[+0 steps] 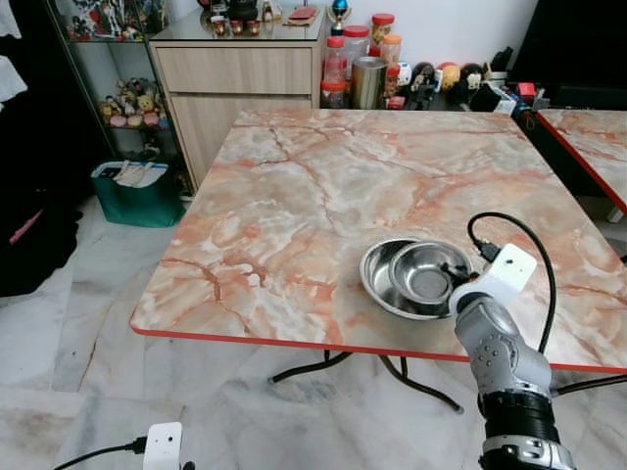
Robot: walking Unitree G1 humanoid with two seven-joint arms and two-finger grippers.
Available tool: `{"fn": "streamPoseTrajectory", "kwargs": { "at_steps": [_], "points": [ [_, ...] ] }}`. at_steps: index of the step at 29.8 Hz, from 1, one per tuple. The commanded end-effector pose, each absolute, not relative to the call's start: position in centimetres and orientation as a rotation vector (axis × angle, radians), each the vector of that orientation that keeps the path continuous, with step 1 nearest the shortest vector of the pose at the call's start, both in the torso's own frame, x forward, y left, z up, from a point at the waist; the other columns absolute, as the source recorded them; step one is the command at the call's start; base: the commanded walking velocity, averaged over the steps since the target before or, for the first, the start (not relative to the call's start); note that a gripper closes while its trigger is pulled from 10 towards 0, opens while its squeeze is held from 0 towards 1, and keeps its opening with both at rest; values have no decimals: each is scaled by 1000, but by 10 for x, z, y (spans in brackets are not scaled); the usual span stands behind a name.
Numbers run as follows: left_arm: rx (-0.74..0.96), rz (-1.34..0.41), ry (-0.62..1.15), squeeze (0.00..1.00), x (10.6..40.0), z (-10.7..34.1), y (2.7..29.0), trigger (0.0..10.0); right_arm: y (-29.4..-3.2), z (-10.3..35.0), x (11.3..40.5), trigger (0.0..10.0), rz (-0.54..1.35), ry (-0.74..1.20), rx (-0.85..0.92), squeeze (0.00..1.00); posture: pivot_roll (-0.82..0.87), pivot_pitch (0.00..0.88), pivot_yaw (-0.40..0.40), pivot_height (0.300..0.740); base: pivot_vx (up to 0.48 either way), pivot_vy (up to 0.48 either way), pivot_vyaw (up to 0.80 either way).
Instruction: Setting the table
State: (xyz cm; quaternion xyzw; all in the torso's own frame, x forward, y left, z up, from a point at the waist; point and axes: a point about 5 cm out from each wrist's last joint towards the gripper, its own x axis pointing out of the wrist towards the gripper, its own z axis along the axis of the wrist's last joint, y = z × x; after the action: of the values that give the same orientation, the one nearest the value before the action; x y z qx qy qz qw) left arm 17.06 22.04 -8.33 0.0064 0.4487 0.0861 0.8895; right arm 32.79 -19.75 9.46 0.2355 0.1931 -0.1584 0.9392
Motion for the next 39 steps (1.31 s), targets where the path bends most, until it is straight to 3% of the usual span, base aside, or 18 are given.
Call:
{"fn": "streamPoseTrajectory", "kwargs": {
  "at_steps": [1,39],
  "points": [
    [20,178,929,0,172,-82,222,10000,-198,94,328,10000,-311,404,492,0,14,0,1,740,0,0,0],
    [11,170,987,0,164,-90,204,10000,-197,112,342,10000,-223,391,391,0,17,0,-6,740,0,0,0]
  ]
}}
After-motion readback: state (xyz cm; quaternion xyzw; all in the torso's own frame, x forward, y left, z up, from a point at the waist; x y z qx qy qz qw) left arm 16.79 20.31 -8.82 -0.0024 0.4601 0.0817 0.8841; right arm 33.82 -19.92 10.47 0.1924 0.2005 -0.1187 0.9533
